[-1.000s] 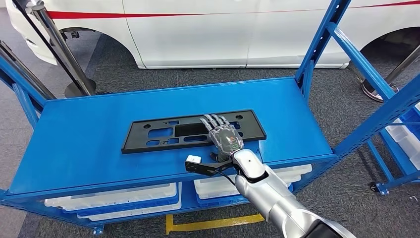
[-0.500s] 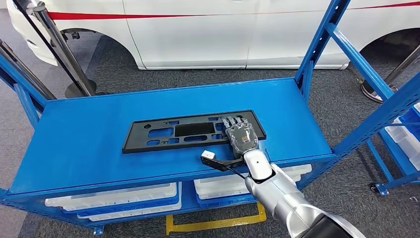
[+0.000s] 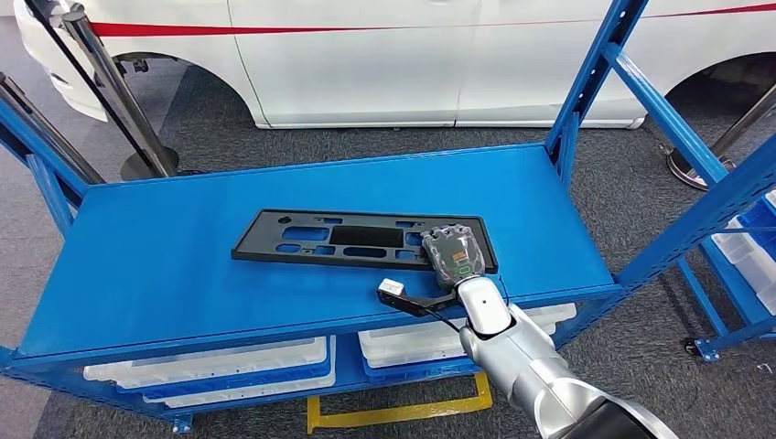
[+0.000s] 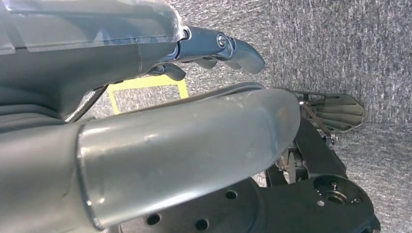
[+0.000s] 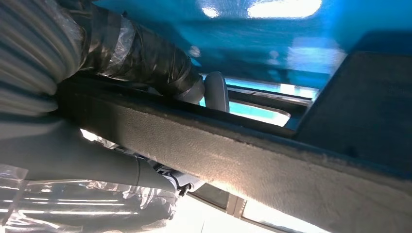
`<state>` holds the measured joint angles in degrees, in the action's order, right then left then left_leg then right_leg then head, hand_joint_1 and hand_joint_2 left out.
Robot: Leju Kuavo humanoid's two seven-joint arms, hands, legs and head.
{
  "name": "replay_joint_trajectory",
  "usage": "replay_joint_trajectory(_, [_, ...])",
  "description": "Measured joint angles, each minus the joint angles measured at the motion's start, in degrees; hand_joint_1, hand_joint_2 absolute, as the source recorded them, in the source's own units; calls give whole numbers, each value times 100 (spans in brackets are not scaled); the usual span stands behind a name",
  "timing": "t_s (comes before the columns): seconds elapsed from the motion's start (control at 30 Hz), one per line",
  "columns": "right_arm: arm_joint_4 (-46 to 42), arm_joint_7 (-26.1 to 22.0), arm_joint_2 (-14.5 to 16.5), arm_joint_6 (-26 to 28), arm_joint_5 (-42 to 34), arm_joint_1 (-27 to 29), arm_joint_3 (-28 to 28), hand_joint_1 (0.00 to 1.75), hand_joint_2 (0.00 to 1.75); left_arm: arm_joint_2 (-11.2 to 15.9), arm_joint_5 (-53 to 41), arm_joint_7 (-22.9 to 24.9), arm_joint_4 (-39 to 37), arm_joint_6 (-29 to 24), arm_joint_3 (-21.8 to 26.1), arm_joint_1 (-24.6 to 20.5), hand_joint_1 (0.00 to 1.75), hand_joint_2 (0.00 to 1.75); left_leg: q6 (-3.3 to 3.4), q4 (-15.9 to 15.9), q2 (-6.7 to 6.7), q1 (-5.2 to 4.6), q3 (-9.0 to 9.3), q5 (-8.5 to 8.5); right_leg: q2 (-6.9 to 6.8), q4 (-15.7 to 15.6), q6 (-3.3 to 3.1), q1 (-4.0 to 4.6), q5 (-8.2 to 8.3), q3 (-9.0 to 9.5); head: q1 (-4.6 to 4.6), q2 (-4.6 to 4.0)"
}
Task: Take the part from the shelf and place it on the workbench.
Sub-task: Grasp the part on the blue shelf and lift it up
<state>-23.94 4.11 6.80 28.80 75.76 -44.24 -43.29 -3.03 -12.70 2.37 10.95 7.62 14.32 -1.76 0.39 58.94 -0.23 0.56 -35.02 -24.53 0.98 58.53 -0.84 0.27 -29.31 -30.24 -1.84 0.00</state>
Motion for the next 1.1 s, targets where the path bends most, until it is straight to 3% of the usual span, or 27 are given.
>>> replay_joint_trajectory(0.13, [-2,-1,-2,-2,2,4,18,168,175,2,0,-3,0,1,25,5,0,0,0,0,0,0,3,0,0,0,0,-1,0,4,0,0])
replay_joint_trajectory(0.27, [-8,-4,-2,-2,4,9,40,170,175,3,0,-4,0,1,45,7,0,175,1,0,0,0,4,0,0,0,0,-2,0,5,0,0])
replay_joint_trajectory(0.77, [-113,-186,-17,21,117,80,270,175,175,3,-75,-23,0,-75,96,17,0,175,1,0,0,0,6,0,0,-2,0,-2,0,6,0,0])
replay_joint_trajectory(1.1, [-596,-284,-113,907,475,495,642,175,175,2,-116,15,0,-174,166,30,0,175,1,1,0,-1,2,-1,0,-2,1,-4,1,5,0,0])
